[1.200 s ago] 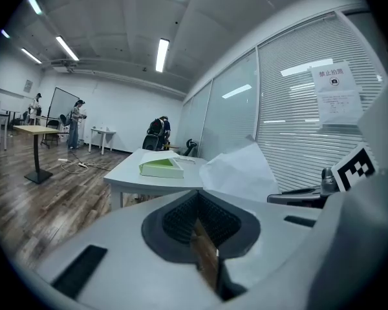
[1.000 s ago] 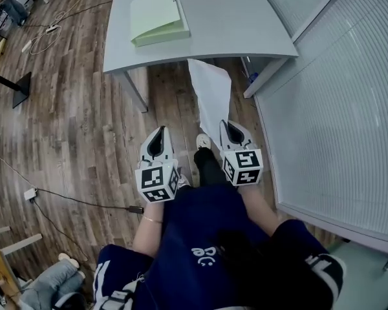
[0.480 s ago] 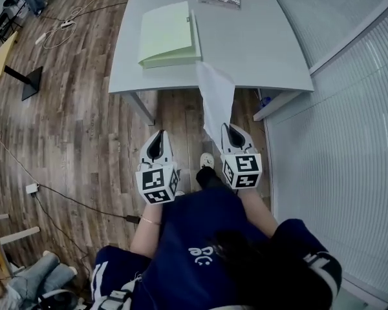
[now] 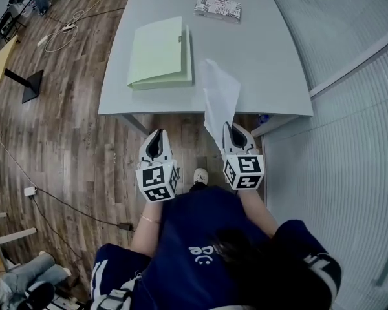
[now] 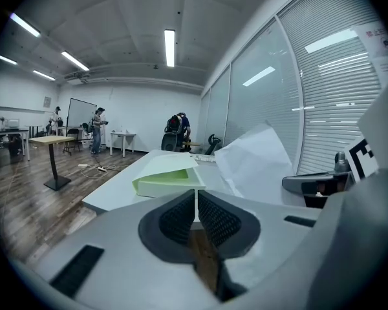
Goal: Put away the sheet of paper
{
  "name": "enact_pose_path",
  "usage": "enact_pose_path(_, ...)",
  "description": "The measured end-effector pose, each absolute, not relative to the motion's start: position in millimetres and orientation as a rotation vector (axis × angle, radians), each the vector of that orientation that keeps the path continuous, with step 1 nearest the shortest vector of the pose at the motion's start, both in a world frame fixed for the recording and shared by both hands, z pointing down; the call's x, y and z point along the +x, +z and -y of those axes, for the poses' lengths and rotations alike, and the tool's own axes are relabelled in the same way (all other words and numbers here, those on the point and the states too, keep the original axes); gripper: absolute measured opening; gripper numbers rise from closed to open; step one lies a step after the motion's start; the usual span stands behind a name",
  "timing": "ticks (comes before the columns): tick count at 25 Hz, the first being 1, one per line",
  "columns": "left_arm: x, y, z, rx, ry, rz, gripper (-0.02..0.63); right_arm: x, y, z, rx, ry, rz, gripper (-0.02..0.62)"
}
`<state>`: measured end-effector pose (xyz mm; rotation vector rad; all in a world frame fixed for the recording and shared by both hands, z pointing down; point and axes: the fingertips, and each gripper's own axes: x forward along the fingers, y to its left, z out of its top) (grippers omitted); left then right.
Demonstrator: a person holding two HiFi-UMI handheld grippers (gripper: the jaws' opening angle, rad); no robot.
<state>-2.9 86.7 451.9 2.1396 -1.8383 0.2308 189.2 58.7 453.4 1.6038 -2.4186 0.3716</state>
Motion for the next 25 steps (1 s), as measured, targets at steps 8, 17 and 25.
enact_pose_path(8, 17, 460, -54, 2.12, 0.256, 1.855, 0.006, 207, 454, -16, 1.589, 0.379, 2.441, 0.009)
enact_pose_path(17, -2, 465, -14, 2.111, 0.289, 1.875, 0.006, 209, 451, 24, 1.637, 0.379, 2.413, 0.009)
enact_pose_path(25, -22, 469, 50, 2.142, 0.309, 1.804, 0.008, 197, 450, 77, 1.727, 0.393, 2.328, 0.009)
